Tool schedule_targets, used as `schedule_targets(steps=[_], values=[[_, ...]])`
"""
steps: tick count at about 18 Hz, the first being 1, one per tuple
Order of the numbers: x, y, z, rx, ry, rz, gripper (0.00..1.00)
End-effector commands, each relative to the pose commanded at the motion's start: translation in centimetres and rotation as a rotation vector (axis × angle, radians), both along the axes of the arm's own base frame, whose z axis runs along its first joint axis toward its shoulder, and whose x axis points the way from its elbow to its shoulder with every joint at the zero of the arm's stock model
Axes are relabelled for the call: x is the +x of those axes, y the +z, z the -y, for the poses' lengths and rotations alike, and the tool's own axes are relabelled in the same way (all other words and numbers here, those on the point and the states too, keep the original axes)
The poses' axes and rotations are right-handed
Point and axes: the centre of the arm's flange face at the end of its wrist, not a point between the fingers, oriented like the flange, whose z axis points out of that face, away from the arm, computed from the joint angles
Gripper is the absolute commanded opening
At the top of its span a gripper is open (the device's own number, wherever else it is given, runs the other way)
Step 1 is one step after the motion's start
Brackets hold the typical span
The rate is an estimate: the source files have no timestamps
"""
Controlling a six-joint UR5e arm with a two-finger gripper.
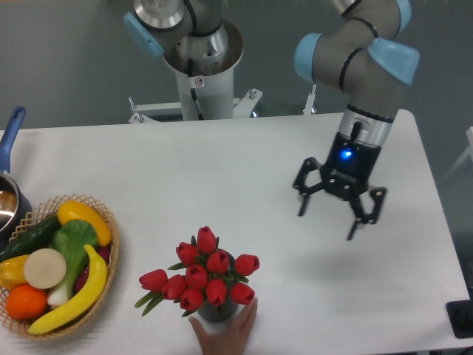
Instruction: Insert the flowers into the vase
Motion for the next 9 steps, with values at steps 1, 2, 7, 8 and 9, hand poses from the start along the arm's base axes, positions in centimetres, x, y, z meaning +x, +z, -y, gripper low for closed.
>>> schedule_targets(steps=[1, 2, 7, 8, 9], values=[[-0.2, 0.0, 0.1, -0.036, 0.004, 0.013, 1.0], [-0.5, 0.0, 0.1, -0.064, 0.006, 0.016, 1.0], [-0.7, -1.4, -0.8, -0.239, -0.017, -0.033, 1.0], [-0.6, -1.8, -0.8, -0.256, -0.016, -0.034, 1.0], [-0.5, -2.0, -0.7, -0.261, -0.015, -0.034, 1.0]])
